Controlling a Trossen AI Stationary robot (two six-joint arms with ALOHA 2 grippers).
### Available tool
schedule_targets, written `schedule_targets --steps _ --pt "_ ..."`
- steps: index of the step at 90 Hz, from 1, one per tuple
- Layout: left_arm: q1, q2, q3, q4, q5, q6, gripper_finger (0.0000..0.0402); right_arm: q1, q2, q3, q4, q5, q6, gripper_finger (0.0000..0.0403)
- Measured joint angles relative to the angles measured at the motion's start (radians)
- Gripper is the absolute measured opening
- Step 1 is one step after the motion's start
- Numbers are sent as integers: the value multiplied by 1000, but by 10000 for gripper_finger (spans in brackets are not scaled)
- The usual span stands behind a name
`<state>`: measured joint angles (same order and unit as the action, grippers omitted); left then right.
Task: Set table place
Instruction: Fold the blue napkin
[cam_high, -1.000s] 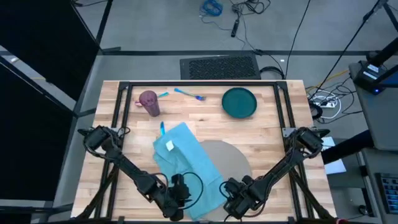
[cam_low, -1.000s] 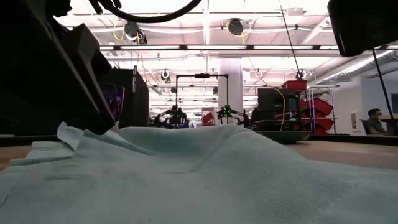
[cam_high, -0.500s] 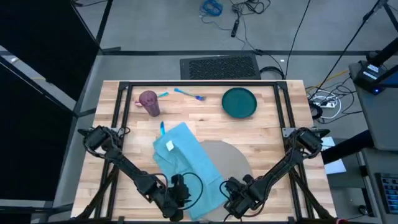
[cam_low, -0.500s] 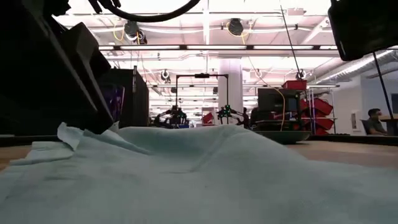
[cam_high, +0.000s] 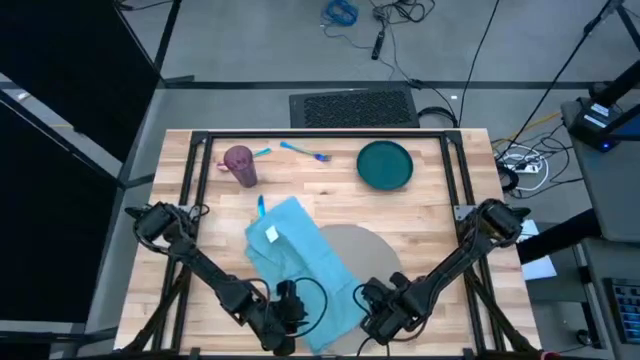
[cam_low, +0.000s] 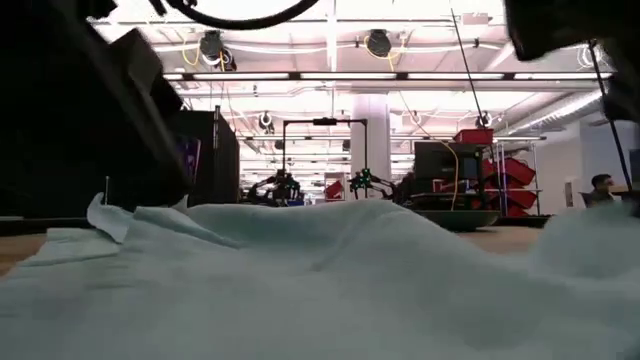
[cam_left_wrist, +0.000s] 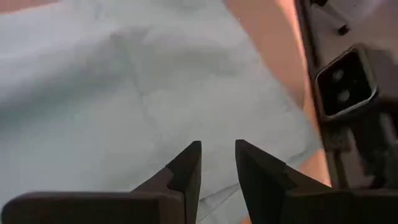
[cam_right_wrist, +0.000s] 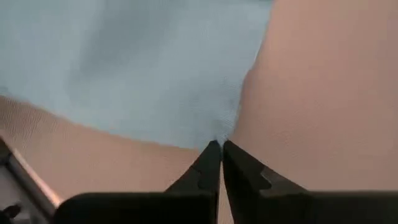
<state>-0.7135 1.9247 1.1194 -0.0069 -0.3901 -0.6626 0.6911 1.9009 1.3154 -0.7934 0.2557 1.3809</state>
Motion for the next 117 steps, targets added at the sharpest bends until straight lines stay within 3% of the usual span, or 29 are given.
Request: schedule_targets --steps 41,55,77,101,117 --pt "47 0 0 103 34 52 84 -188 -29 0 -155 61 -266 0" --pt "74 0 0 126 33 60 84 -238 -35 0 -141 62 -347 0" --pt "86 1 0 291 27 97 84 -280 -67 0 -107 87 -406 0" --pt "83 151 24 447 21 12 84 -302 -110 0 -100 120 -425 0" --pt "84 220 154 424 -40 118 84 -312 -113 0 -85 132 -446 0"
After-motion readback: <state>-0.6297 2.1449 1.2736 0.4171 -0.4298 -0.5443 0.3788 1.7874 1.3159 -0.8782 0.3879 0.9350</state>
